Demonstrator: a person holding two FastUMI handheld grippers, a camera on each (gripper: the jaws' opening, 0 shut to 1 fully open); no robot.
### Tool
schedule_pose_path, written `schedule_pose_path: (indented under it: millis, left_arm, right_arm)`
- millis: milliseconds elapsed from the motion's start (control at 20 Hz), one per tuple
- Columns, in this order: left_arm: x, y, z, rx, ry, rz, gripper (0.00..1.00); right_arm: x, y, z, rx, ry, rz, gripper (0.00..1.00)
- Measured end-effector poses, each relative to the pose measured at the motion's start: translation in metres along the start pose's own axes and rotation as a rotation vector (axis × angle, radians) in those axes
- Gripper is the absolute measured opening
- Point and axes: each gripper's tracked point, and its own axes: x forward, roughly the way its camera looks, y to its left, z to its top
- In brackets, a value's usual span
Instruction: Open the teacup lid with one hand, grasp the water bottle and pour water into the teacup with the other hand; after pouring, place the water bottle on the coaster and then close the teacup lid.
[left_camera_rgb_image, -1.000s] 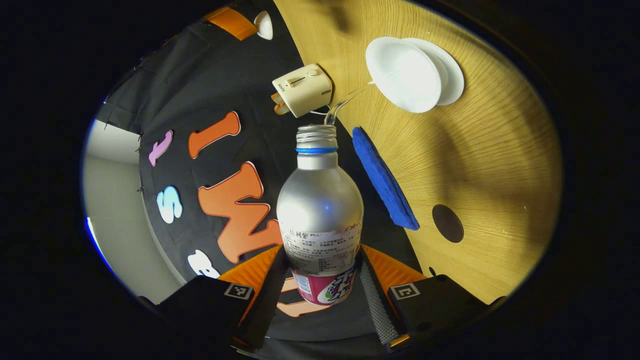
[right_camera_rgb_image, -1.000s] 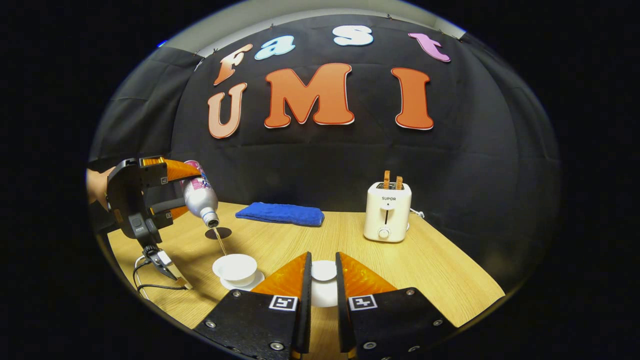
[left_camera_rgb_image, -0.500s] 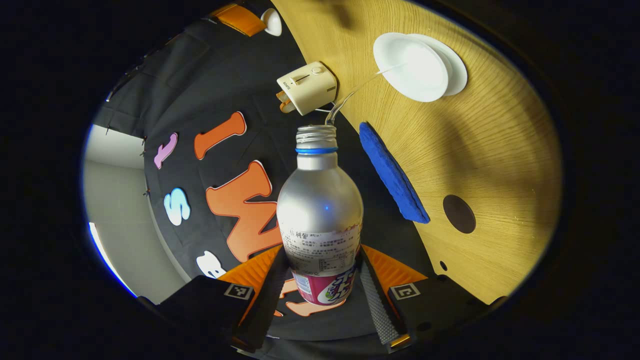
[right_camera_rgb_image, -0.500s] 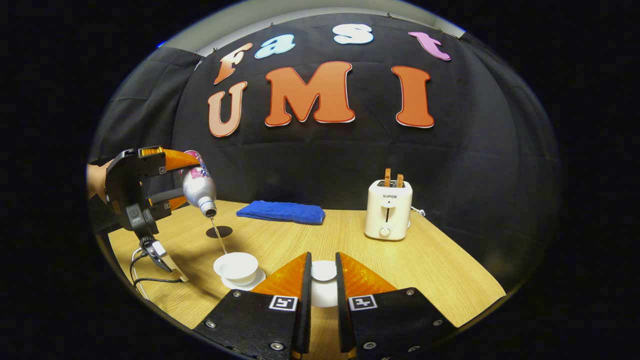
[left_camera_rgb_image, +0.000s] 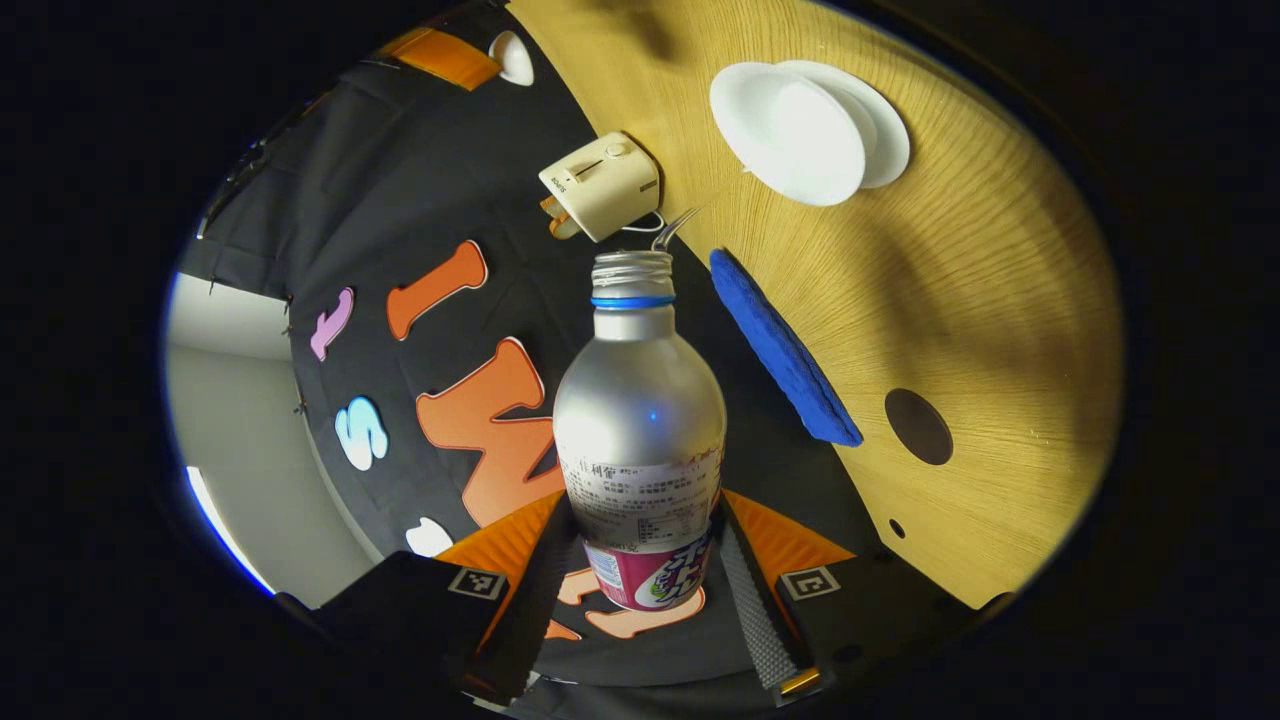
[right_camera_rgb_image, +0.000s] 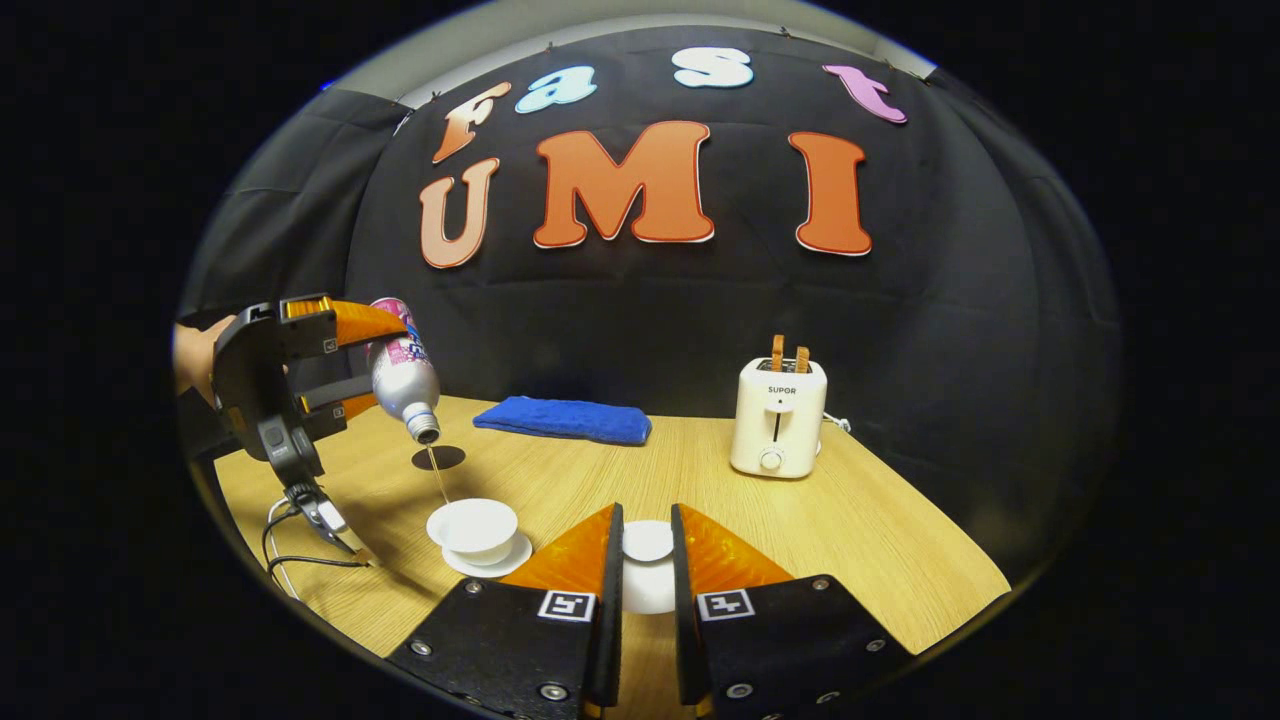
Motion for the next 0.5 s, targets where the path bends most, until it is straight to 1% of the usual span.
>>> schedule_pose_path:
  millis: [100,350,400,450,500]
  left_arm:
    - [0.001,0.002,0.002,0.013,-0.006,0.009,0.82]
    - [0.001,0.006,0.010,0.039,-0.024,0.028,0.82]
    - [0.001,0.005,0.011,0.041,-0.025,0.028,0.84]
    - [0.000,0.005,0.011,0.038,-0.024,0.029,0.84]
    - [0.000,0.006,0.011,0.035,-0.025,0.029,0.82]
  right_arm:
    - [-0.001,0.001,0.001,0.007,-0.003,0.003,0.23]
    - [-0.002,0.004,0.007,0.015,-0.015,0.010,0.23]
    - [-0.002,0.005,0.007,0.015,-0.014,0.013,0.23]
    - [-0.002,0.005,0.006,0.015,-0.014,0.012,0.23]
    - [-0.003,0.006,0.005,0.013,-0.011,0.013,0.23]
